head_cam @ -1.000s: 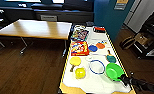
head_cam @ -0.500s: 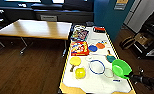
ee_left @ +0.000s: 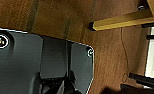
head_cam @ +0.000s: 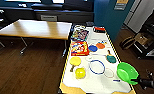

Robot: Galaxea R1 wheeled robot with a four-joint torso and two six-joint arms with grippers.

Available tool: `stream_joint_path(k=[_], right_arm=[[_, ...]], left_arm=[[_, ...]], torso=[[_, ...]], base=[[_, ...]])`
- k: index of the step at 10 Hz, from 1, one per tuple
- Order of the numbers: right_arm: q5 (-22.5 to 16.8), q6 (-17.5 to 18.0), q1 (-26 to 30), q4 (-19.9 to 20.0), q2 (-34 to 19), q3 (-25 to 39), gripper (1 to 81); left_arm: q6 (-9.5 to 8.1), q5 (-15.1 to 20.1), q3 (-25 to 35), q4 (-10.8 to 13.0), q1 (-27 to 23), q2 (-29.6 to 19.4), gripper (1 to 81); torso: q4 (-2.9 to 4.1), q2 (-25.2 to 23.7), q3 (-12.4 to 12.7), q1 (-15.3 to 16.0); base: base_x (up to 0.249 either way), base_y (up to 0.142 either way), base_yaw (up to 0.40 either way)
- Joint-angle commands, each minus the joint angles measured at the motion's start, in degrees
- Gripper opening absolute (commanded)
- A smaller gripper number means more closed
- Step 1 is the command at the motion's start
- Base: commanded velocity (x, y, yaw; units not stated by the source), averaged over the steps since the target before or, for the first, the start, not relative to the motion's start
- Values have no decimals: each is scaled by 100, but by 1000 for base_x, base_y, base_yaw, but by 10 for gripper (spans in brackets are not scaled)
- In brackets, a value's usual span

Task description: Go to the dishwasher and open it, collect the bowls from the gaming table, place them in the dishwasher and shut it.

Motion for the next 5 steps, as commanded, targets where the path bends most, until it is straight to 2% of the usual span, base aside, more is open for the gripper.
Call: stream_joint_path(k=[1, 5], right_arm=[[-515, 1, 185, -306, -676, 374, 10], [-542, -79, -202, -455, -1019, 813, 10]], left_arm=[[31, 345, 646, 20, -536, -255, 811], [22, 398, 1384, -15, -1300, -615, 811]], torso=[[0, 0, 0, 0], [0, 0, 0, 0]], base=[[0, 0, 0], [0, 0, 0]])
